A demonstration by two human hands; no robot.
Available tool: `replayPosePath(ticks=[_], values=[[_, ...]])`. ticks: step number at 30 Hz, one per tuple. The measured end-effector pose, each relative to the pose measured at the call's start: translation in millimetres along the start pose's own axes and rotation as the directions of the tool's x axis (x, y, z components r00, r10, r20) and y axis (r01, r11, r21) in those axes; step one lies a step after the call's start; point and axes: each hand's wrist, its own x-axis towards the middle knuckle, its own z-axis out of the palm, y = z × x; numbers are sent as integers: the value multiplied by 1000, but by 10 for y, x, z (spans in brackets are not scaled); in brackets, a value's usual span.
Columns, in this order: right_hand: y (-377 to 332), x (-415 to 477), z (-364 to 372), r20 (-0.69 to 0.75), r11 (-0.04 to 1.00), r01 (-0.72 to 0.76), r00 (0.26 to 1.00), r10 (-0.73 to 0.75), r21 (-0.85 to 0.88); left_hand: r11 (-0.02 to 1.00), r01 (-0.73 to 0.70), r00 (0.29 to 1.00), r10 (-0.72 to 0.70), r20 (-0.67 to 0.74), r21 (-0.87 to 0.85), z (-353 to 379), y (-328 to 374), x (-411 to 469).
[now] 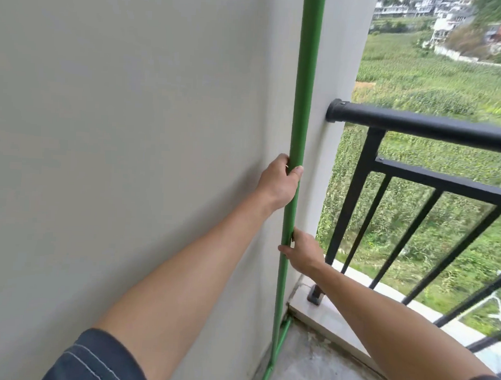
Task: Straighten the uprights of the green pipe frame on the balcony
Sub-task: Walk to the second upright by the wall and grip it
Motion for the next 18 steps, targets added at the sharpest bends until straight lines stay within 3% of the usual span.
replayPosePath(ticks=[5,15,18], values=[[75,73,-66,-39,996,-79,996,80,35,997,-50,996,45,83,58,133,37,207],[-102,-154,247,-18,994,-107,994,107,-23,979,-158,971,178,-158,133,101,-340,-189],[-114,-251,188,15,992,-113,993,114,-52,979,-138,979,158,-132,148,82,-322,-235]])
